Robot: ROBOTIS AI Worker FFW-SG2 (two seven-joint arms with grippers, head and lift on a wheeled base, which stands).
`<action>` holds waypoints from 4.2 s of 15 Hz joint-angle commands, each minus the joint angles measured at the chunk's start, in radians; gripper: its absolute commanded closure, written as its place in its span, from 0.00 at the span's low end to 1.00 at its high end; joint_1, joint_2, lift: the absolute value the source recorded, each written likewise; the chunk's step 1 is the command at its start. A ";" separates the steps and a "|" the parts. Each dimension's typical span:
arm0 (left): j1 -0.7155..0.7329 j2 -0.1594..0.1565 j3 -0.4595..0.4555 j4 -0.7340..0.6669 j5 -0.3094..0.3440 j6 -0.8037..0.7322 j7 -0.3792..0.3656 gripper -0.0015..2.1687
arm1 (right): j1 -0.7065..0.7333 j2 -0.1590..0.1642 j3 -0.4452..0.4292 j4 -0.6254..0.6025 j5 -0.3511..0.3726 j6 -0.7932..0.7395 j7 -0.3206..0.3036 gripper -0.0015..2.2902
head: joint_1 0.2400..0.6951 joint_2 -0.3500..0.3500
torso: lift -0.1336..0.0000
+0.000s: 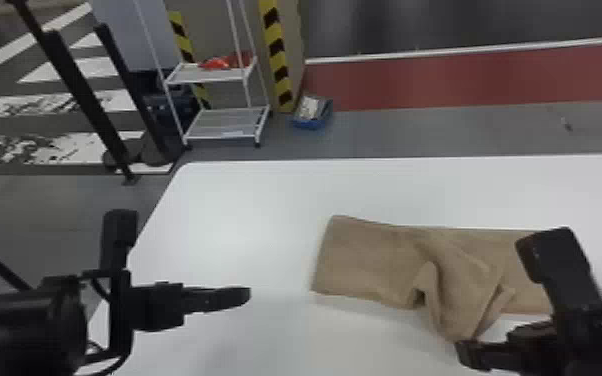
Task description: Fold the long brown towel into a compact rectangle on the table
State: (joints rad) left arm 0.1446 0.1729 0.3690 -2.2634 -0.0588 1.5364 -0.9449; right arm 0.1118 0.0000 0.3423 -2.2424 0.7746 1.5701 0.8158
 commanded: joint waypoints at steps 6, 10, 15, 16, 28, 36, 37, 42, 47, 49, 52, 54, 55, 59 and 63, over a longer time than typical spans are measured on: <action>0.006 0.000 0.007 0.001 0.001 0.000 0.000 0.05 | -0.017 0.001 0.011 0.037 -0.001 0.002 -0.006 0.20 | 1.00 0.82 | 0.07; 0.007 0.000 0.015 -0.001 0.001 -0.003 0.000 0.05 | -0.020 0.001 0.014 0.033 -0.009 0.002 -0.012 0.20 | 1.00 0.84 | 0.07; 0.012 0.000 0.019 -0.002 0.002 -0.003 -0.003 0.05 | -0.020 0.001 0.021 0.032 -0.026 0.002 -0.027 0.19 | 1.00 0.84 | 0.07; 0.012 -0.001 0.022 -0.001 0.007 0.000 -0.003 0.05 | -0.020 0.001 0.023 0.032 -0.028 0.002 -0.030 0.19 | 1.00 0.85 | 0.07; 0.004 0.007 0.027 0.028 0.010 -0.049 0.008 0.05 | -0.035 0.001 0.023 0.047 -0.057 0.002 -0.061 0.53 | 1.00 0.86 | 0.07; -0.031 0.013 0.024 0.074 0.010 -0.074 0.012 0.06 | -0.041 0.001 -0.065 -0.013 -0.106 0.002 -0.060 0.00 | 1.00 0.85 | 0.07; -0.034 0.013 0.024 0.074 0.010 -0.074 0.012 0.06 | -0.037 0.001 -0.089 -0.025 -0.129 0.002 -0.078 0.00 | 1.00 0.84 | 0.07; -0.036 0.013 0.011 0.074 0.004 -0.074 0.014 0.06 | -0.037 0.001 -0.143 -0.020 -0.213 0.002 -0.133 0.04 | 1.00 0.77 | 0.07; -0.036 0.025 0.011 0.088 0.007 -0.089 0.012 0.06 | 0.015 0.001 -0.147 -0.025 -0.314 0.002 -0.267 0.04 | 1.00 0.77 | 0.07; -0.036 0.030 0.011 0.090 0.007 -0.089 0.008 0.06 | 0.042 0.001 -0.174 -0.023 -0.413 0.002 -0.340 0.04 | 1.00 0.77 | 0.07; -0.034 0.031 0.013 0.093 0.008 -0.092 0.003 0.06 | 0.049 0.001 -0.195 -0.029 -0.448 0.002 -0.365 0.04 | 1.00 0.79 | 0.07; -0.033 0.034 0.016 0.094 0.011 -0.095 0.000 0.06 | 0.042 0.001 -0.195 -0.048 -0.454 0.002 -0.376 0.04 | 1.00 0.79 | 0.07; -0.033 0.037 0.018 0.096 0.014 -0.098 0.000 0.06 | 0.038 0.001 -0.195 -0.051 -0.454 0.002 -0.376 0.04 | 1.00 0.79 | 0.07; -0.031 0.045 0.024 0.102 0.025 -0.104 -0.003 0.06 | 0.029 0.001 -0.204 -0.046 -0.468 0.002 -0.397 0.04 | 1.00 0.79 | 0.07; -0.031 0.050 0.024 0.123 0.027 -0.138 -0.003 0.06 | 0.029 0.001 -0.244 -0.022 -0.564 -0.077 -0.438 0.04 | 1.00 0.78 | 0.07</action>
State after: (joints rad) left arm 0.1135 0.2190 0.3924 -2.1481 -0.0323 1.4154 -0.9490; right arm 0.1412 0.0000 0.1141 -2.2754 0.2509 1.5549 0.3837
